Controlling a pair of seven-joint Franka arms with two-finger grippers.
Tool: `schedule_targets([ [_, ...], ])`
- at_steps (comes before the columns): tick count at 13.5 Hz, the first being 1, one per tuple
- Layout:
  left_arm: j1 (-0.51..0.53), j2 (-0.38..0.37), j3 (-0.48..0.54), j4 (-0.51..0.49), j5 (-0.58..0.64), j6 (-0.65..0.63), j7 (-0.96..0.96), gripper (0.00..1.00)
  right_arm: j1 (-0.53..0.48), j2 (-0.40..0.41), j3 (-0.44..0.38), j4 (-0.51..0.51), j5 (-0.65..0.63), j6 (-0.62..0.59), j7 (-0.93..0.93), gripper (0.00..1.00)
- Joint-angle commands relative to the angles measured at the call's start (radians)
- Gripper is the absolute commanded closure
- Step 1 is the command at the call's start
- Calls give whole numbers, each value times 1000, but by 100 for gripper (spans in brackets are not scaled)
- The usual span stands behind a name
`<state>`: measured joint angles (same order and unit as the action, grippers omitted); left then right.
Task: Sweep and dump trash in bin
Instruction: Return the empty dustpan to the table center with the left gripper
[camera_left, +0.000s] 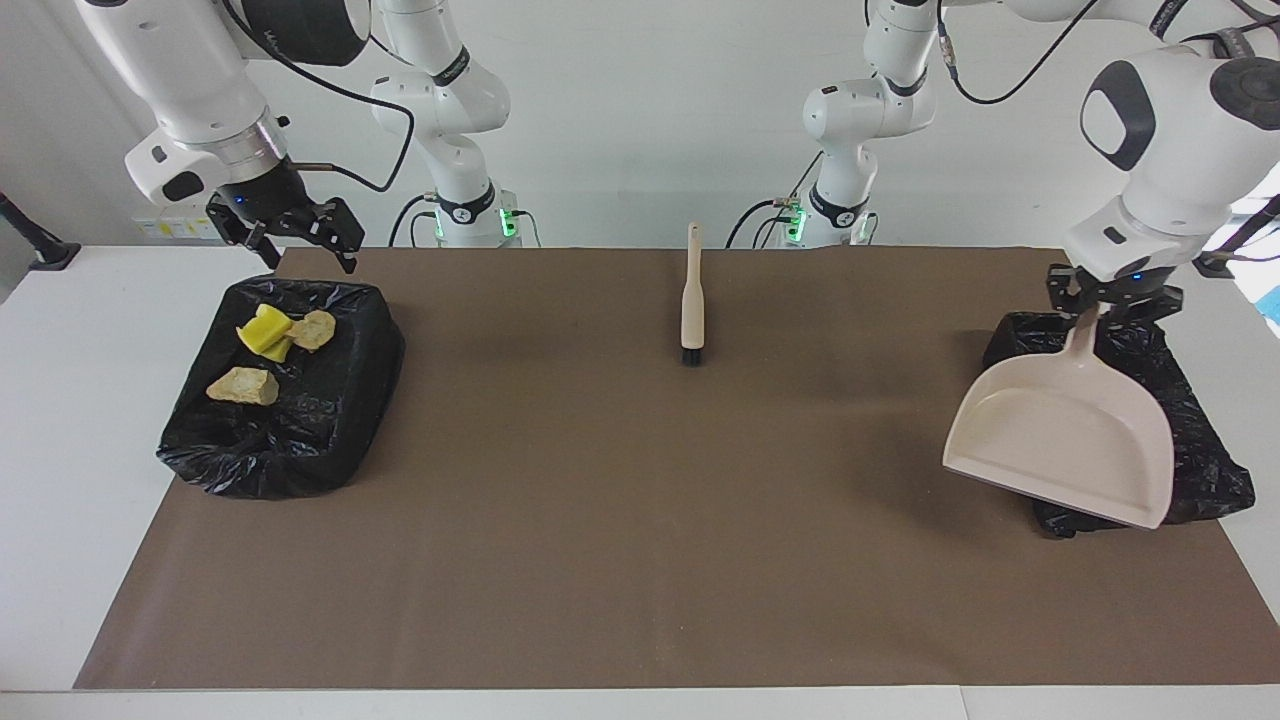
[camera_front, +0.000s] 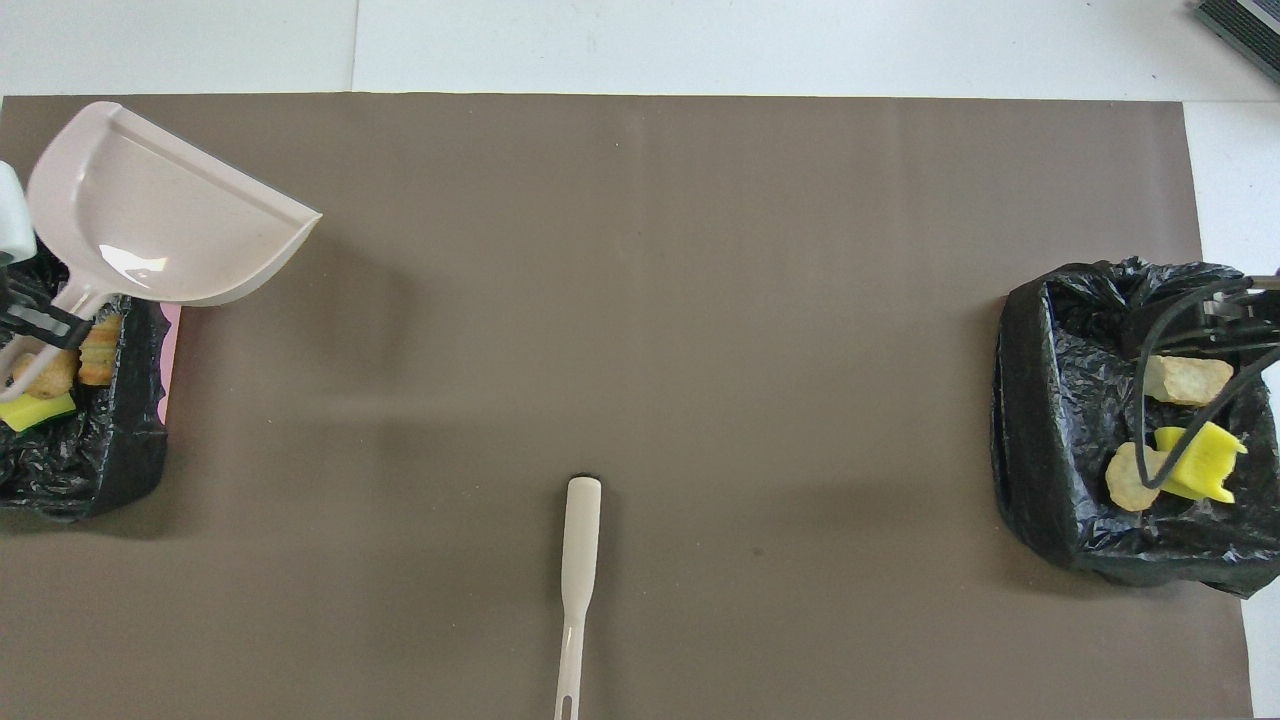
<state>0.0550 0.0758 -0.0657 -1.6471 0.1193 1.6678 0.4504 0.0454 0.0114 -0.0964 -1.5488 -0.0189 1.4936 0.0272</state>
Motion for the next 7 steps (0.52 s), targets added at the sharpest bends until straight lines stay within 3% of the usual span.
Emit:
schedule_targets([
  [1,-122,-143,18,-215,-87,91,-190,100,-10,-8,3,-13,20,-3,-16,0],
  [4,-256,-142,18,-269,-142,125,-379,100,-10,-8,3,-13,20,-3,-16,0],
  [7,-439,-125,18,-333,-181,290,-669,100,-10,-10,3,-13,20,-3,-16,0],
])
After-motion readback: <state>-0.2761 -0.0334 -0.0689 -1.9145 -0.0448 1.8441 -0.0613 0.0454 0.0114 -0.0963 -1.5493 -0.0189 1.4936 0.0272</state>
